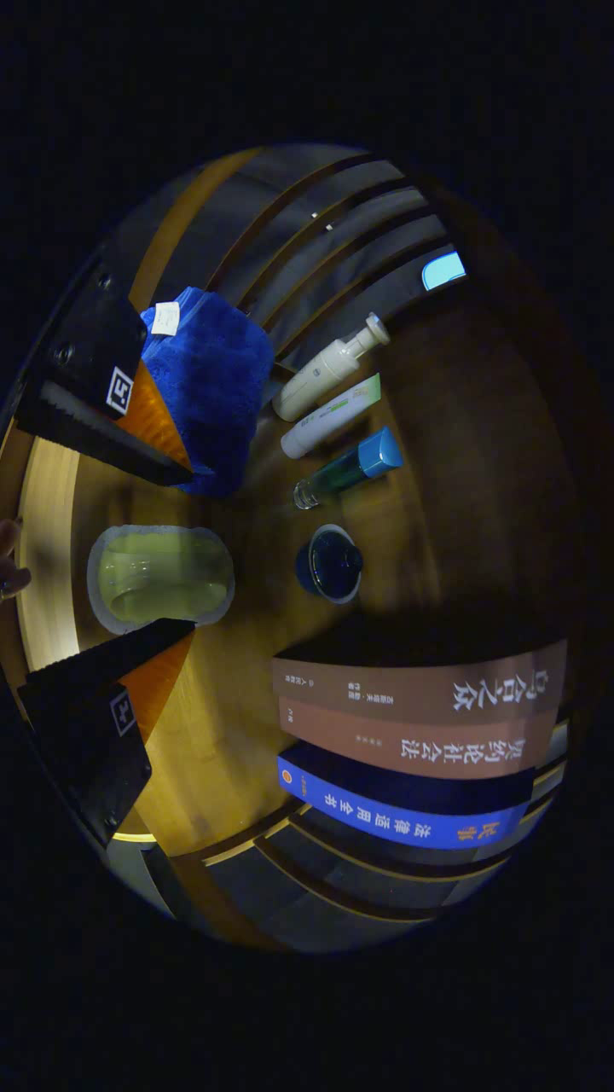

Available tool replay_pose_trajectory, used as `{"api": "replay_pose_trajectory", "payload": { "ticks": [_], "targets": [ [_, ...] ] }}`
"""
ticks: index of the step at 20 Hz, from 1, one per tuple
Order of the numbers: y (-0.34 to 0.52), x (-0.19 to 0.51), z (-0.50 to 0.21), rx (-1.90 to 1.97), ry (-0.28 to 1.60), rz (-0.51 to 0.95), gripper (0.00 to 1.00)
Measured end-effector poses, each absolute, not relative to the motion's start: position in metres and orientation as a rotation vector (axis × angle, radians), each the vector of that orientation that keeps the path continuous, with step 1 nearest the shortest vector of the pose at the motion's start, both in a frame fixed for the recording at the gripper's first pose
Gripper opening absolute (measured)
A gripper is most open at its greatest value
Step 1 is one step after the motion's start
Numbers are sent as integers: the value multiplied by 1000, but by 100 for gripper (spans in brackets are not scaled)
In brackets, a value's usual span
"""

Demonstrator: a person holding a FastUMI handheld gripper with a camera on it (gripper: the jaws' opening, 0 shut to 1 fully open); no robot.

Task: Pull open the drawer, take out the items inside it, and place them on the countertop above the cabinet.

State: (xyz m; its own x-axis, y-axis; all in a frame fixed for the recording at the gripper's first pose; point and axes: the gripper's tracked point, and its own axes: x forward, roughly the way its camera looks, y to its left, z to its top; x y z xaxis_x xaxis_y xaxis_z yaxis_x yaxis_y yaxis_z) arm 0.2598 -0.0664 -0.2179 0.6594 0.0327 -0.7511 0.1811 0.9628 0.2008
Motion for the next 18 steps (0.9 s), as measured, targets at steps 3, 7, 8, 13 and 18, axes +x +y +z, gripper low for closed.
{"api": "replay_pose_trajectory", "payload": {
  "ticks": [3, 7, 8, 13, 18],
  "targets": [
    [-67, 237, -203, 238, 790, -90, 100],
    [-54, 190, -184, 199, 666, -68, 100],
    [-52, 175, -180, 189, 636, -63, 100],
    [-44, 92, -159, 136, 416, -52, 99],
    [-50, 15, -178, 84, 272, -116, 99]
  ]
}}
